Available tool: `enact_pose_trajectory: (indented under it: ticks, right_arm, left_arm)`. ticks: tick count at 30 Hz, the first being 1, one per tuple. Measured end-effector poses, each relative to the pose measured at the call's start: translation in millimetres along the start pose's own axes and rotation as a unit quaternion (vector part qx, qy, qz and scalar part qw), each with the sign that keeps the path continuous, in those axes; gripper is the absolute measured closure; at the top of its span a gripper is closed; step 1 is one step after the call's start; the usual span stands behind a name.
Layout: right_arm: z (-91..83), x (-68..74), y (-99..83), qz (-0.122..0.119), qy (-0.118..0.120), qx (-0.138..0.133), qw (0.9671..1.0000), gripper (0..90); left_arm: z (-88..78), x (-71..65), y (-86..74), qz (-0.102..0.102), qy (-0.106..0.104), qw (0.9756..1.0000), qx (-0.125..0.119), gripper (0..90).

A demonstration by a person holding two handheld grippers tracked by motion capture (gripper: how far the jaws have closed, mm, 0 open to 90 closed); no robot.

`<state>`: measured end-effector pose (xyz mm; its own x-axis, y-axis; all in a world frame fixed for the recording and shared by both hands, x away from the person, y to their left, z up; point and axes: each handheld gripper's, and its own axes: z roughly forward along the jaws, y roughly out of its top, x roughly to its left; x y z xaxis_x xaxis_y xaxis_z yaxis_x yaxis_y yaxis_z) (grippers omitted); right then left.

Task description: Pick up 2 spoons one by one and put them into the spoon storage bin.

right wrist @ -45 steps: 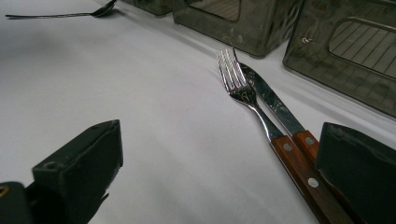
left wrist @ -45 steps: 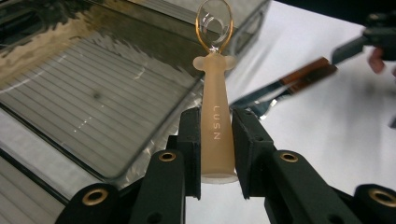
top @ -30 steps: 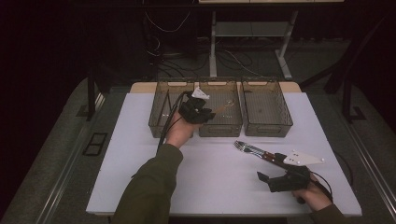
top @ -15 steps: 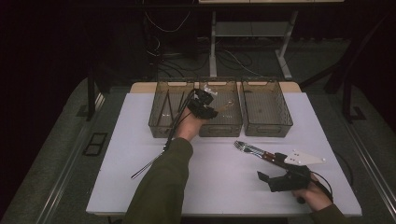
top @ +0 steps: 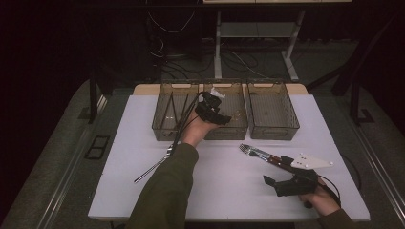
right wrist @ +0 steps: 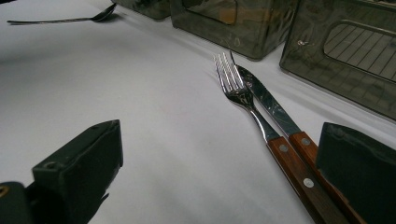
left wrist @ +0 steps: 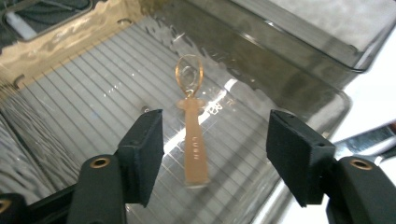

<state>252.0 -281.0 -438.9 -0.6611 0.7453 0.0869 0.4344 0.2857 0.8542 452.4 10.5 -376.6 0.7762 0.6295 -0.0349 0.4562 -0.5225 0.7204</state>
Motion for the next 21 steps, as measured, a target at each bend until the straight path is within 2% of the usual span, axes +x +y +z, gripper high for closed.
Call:
enact_pose_trajectory:
  ticks: [3, 5, 10, 16, 19, 20, 21]
  right_arm:
    - [1.1, 0.3, -0.2, 0.0, 0.002, 0.001, 1.0, 1.1]
    - [1.1, 0.3, -0.4, 0.0, 0.001, 0.003, 1.0, 1.1]
    - [0.5, -0.9, -0.4, 0.001, 0.001, 0.001, 1.0, 1.1]
    - [1.0, -0.4, -0.5, -0.002, 0.001, 0.004, 1.0, 1.1]
    - [1.7, -0.6, -0.3, -0.005, 0.001, 0.005, 1.0, 1.1]
    - [1.9, -0.6, -0.4, -0.006, 0.001, 0.006, 1.0, 1.1]
    - [2.1, -0.7, -0.5, -0.006, 0.001, 0.007, 1.0, 1.1]
  left_arm:
    - [-10.2, -4.3, -2.3, -0.006, -0.008, 0.9998, -0.018, 32.3]
    - [-17.9, -7.0, -5.9, 0.004, -0.018, 0.9996, -0.024, 31.5]
    - [-36.3, -19.7, -22.5, 0.013, -0.037, 0.9985, -0.037, 27.7]
    - [-53.9, -33.4, -45.3, 0.028, -0.047, 0.9975, -0.044, 25.0]
    - [-63.3, -38.1, -56.4, 0.031, -0.046, 0.9973, -0.049, 23.2]
    - [-66.6, -39.9, -61.2, 0.026, -0.047, 0.9973, -0.051, 23.1]
    - [-69.8, -40.1, -65.9, 0.03, -0.046, 0.9972, -0.051, 23.1]
